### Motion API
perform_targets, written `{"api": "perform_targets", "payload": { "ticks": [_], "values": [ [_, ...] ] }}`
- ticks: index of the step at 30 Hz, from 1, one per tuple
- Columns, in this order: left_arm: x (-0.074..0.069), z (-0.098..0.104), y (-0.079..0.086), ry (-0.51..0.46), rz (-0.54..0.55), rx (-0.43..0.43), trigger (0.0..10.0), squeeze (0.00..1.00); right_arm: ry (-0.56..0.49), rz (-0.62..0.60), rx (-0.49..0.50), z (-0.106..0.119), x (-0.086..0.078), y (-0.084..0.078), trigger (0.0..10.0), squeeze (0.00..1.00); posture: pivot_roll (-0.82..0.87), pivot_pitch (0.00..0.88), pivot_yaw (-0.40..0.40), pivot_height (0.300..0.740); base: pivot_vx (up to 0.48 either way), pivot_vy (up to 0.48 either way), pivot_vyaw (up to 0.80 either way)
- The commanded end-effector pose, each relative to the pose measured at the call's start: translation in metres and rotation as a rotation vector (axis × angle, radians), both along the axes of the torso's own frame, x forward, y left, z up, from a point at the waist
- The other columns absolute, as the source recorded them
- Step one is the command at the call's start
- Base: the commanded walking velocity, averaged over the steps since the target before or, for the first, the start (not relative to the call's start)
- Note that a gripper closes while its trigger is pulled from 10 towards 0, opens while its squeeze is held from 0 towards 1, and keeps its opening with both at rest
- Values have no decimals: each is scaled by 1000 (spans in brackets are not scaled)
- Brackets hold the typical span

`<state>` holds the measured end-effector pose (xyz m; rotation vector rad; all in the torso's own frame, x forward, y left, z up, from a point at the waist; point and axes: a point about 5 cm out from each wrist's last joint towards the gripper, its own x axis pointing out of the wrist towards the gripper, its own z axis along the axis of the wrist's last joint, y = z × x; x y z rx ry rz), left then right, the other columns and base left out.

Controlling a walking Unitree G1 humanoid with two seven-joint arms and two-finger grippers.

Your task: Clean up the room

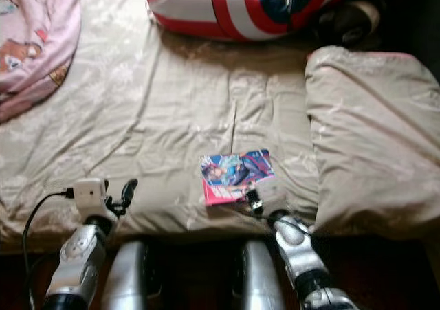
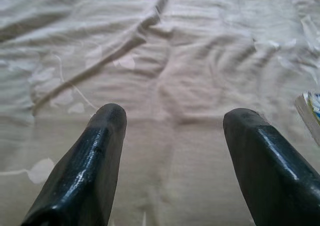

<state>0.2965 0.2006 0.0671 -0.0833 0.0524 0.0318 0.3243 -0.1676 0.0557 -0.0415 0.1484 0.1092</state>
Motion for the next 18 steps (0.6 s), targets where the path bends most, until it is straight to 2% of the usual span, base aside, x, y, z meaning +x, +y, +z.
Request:
{"api": "perform_targets", "payload": {
  "ticks": [1,6,8,12,15,18],
  "values": [
    [-1,-5,0,16,-6,-2,10000,0,-31,-172,162,-5,-11,-19,10000,0,46,172,-61,618,0,0,0],
    [1,-5,1,17,-21,3,10000,0,-16,-241,215,-13,-19,-22,10000,0,43,156,-47,618,0,0,0],
    [1,-6,2,19,-22,5,10000,0,-22,-234,236,-15,-22,-20,10000,0,39,150,-41,618,0,0,0],
    [1,-7,2,22,-29,12,10000,0,-23,-242,214,-19,-29,-23,10000,0,37,134,-33,623,0,0,0],
    [1,-8,0,25,-40,16,10000,0,48,-275,163,-28,-32,-31,10000,0,38,128,-29,643,0,0,0],
    [1,-10,0,26,-47,17,10000,0,39,-260,186,-29,-33,-31,10000,0,49,119,-25,663,0,0,0]
  ]
}}
